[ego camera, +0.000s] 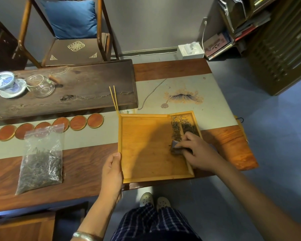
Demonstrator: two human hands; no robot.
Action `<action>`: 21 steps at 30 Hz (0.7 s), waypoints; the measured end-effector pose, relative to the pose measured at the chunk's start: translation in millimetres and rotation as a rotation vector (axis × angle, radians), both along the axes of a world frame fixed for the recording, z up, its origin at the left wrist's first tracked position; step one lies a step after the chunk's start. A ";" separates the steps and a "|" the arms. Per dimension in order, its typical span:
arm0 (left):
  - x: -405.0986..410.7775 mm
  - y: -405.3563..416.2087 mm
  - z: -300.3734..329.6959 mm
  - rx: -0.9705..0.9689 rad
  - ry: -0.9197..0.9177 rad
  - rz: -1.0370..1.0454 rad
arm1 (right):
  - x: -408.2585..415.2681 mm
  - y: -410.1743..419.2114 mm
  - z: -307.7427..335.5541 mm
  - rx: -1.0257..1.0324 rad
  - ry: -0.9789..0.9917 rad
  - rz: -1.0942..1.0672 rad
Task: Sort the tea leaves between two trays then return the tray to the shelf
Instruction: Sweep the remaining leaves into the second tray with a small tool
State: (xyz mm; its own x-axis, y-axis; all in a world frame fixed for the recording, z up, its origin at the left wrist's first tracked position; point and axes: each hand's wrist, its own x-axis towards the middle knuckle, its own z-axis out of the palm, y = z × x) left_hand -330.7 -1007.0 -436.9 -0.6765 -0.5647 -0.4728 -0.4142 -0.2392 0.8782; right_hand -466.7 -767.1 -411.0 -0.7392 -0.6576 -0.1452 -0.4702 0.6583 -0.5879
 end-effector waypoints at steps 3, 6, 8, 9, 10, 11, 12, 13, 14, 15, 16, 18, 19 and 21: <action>2.5 -0.5 0.5 0.019 0.001 0.006 | -5.6 -8.8 2.8 -0.005 -0.017 -0.068; 1.1 0.2 1.4 0.033 0.001 0.035 | 1.7 -16.3 12.2 -0.120 -0.053 -0.143; -0.2 0.0 0.5 0.026 -0.002 0.055 | 16.9 -23.9 17.7 -0.178 -0.064 -0.116; -1.1 0.1 0.3 0.022 -0.001 0.060 | 26.6 -27.7 19.3 -0.188 -0.077 -0.079; -2.0 0.3 0.0 0.014 0.001 0.060 | 35.9 -32.2 20.1 -0.191 -0.093 -0.034; -3.2 0.7 0.0 0.005 0.002 0.056 | 44.1 -36.1 20.1 -0.188 -0.105 0.015; -4.4 1.5 -0.3 -0.004 -0.003 0.053 | 50.0 -39.8 19.9 -0.178 -0.109 0.064; -5.6 2.4 -0.3 -0.008 -0.008 0.054 | 54.3 -42.8 19.2 -0.162 -0.103 0.113; -6.3 3.2 -0.4 -0.008 -0.012 0.054 | 57.3 -45.4 18.5 -0.145 -0.089 0.156; -6.9 3.9 -0.3 -0.009 -0.015 0.048 | 59.2 -47.2 18.0 -0.127 -0.069 0.193; -7.5 4.0 -0.4 -0.018 -0.017 0.034 | 60.4 -48.4 17.9 -0.109 -0.051 0.223; -8.5 3.5 -0.4 -0.046 -0.014 -0.001 | 61.0 -47.6 18.6 -0.078 -0.040 0.264; -8.9 3.1 -0.7 -0.058 -0.006 -0.013 | 60.0 -45.6 19.2 -0.065 -0.039 0.274; -9.2 2.3 -1.2 -0.084 -0.006 -0.024 | 55.5 -39.7 20.8 -0.030 -0.029 0.282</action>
